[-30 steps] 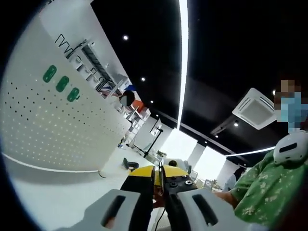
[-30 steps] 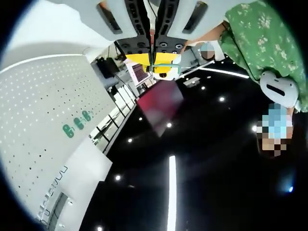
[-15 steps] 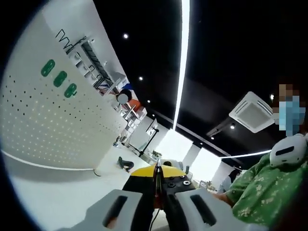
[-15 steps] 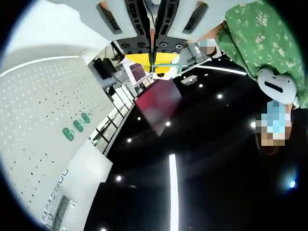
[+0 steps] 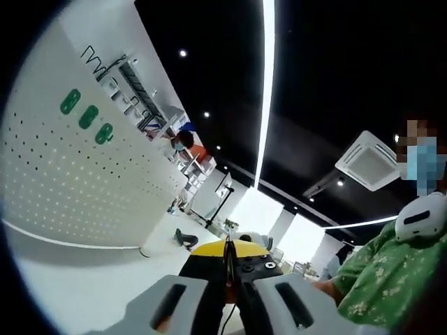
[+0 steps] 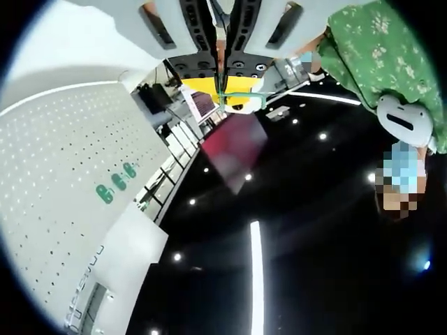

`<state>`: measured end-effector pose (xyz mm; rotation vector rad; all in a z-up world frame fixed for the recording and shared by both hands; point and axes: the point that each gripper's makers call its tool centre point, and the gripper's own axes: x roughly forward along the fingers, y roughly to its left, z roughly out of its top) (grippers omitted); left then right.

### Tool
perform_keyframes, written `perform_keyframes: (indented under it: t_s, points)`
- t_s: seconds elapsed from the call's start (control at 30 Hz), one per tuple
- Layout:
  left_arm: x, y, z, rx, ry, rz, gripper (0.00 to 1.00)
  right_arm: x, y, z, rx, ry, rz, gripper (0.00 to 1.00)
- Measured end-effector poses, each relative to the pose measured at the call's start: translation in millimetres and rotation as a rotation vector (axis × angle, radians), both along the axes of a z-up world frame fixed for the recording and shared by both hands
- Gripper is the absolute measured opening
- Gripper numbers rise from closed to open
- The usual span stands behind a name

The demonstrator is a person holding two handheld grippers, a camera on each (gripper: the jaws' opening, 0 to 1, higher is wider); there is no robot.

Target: Insert the hook assembly into the mounting plate slot until the hook locks in place.

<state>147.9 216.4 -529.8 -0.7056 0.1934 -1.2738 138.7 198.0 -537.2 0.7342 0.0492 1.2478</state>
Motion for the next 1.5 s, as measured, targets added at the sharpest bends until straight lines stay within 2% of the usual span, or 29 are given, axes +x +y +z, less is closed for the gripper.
perform_keyframes:
  t_s: [0.2,0.6,0.83,1.2,1.5]
  points:
    - [5.5,4.0,-0.1,0.021,-0.014,0.039,0.02,3.3,-8.1,1.9,0.008,0.010,-0.030,0.03]
    - [12.4,10.1,-1.6,0.063,-0.029,0.101,0.02,6.2,-11.4,1.9,-0.043,-0.025,-0.090,0.05]
    - [18.7,12.6,-6.2,0.131,-0.055,0.142,0.02,8.6,-9.6,-2.9,-0.114,-0.055,-0.134,0.08]
    - [29.2,18.9,-14.9,0.216,-0.083,0.206,0.02,11.0,-12.2,-6.2,-0.167,-0.087,-0.179,0.14]
    - [34.3,20.6,-21.8,0.303,-0.114,0.287,0.02,14.5,-8.0,-14.7,-0.297,-0.140,-0.238,0.16]
